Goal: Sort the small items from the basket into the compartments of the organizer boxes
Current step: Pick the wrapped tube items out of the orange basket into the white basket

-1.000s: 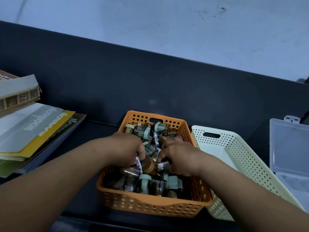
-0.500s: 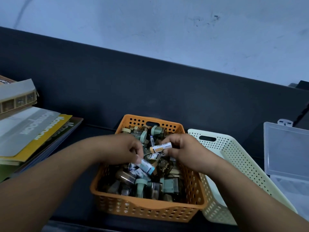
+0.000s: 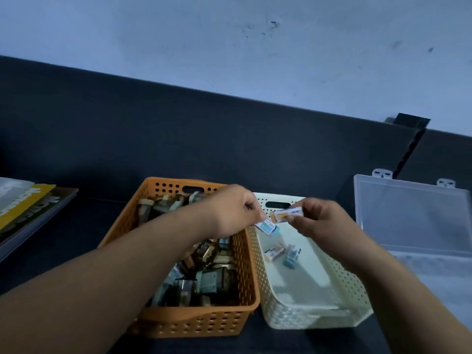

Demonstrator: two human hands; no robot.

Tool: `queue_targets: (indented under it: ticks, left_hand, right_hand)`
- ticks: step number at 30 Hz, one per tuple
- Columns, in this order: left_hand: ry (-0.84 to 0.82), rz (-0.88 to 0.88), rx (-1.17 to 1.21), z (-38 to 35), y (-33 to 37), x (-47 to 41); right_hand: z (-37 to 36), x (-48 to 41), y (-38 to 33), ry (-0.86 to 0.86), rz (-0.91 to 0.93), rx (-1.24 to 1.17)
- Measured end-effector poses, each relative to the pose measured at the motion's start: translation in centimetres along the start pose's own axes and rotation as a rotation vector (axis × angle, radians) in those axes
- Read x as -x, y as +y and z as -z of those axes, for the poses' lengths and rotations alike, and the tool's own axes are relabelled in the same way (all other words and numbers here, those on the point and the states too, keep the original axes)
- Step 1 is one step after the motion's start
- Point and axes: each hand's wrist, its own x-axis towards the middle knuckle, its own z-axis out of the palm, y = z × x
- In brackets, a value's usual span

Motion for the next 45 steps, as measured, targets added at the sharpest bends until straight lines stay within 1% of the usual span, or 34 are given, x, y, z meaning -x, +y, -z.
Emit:
queue_targets:
  ticks: [3,4,5,7,9,12,14,18,21,26,30,36,40,45]
  left_hand:
    - [-0.048,0.019,-0.030,-1.0,0.4,-0.6]
    - [-0.037,0.042,-0.043,-0.9,0.0,-0.7]
    - [-0.018,0.065,-0.056,-0.5,-0.6,-0.6]
    - [0.029,0.106,-0.078,0.8,-1.8,-0.1]
    - [0.064,0.157,-0.090,2.7,-3.1,1.0]
    - [0.142,0.206,-0.129,5.1,-5.1,2.7]
    - [0.147,0.218,-0.187,6.0,-6.2,3.8]
    - [0.058,0.284,-0.355,6.6,-7.8,5.5]
    - [0.020,0.286,-0.429,6.4,-8.5,5.9]
    - [-0.017,0.285,-0.505,5.8,-9.0,5.8]
    - [-0.073,0.284,-0.496,5.6,-9.3,5.7]
    - [-0.108,0.302,-0.522,4.9,-9.4,5.5]
    - [-0.078,0.273,-0.606,4.4,-8.9,5.5]
    - [-0.054,0.279,-0.580,4.3,-9.0,5.2]
  right_hand:
    - [0.8,0.3,1.3,0.046,-0.042,0.432]
    - [0.8,0.4,1.6,0.066,-0.045,0.506]
    - [0.7,0.4,1.6,0.083,-0.031,0.498]
    - [-0.1,0.3,0.8,0.097,0.033,0.399]
    - [-1.7,0.0,-0.8,0.074,0.112,0.313]
    - [-4.7,-0.6,-3.8,-0.055,0.206,0.223]
    - [-6.7,-1.1,-5.5,-0.185,0.261,0.242]
    - [-10.0,-2.5,-7.9,-0.403,0.326,0.495]
    - [-11.7,-3.6,-8.7,-0.529,0.273,0.646]
    - [-13.0,-4.7,-8.9,-0.662,0.144,0.598]
    - [-13.4,-5.1,-8.5,-0.688,0.057,0.502]
    - [-13.4,-5.1,-8.1,-0.633,0.010,0.394]
    - [-13.3,-5.0,-7.8,-0.607,-0.005,0.284]
    - [-13.2,-5.0,-7.5,-0.539,0.014,0.196]
